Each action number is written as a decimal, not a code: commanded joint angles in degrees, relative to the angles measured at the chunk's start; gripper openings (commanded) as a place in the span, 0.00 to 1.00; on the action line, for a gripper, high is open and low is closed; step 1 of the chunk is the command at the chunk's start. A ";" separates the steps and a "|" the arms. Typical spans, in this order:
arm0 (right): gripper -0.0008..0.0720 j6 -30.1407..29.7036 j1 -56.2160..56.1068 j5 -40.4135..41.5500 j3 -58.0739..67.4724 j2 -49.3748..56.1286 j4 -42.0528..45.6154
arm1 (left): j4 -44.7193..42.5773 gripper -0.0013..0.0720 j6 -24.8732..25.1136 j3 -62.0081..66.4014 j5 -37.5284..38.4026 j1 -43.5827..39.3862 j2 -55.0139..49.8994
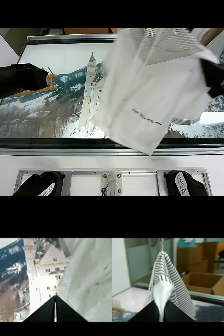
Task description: Fold the clothes and pants, and hang the long-sleeved shirts on hangers.
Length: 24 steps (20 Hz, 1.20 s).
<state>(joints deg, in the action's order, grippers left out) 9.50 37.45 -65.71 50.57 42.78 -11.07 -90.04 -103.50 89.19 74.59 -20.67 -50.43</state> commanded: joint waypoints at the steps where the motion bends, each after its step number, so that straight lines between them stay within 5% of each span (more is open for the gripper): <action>1: 0.02 5.20 15.96 6.51 2.99 -4.46 5.84 | 0.24 0.03 0.02 0.00 -1.57 0.17 -2.73; 10: 0.02 15.65 28.48 34.99 19.71 -5.49 31.56 | 0.17 0.03 1.29 0.02 -7.69 0.17 -8.66; 15: 0.02 15.63 30.32 47.67 25.33 -4.20 34.27 | 0.24 0.03 1.27 0.02 -7.82 0.17 -11.37; 24: 0.02 15.63 30.32 54.66 26.27 -2.84 34.25 | 0.15 0.03 1.27 0.02 -8.85 0.17 -12.22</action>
<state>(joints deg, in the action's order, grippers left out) 25.10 67.70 -14.72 76.58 39.79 22.81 -89.82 -102.19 89.14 66.13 -20.56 -62.52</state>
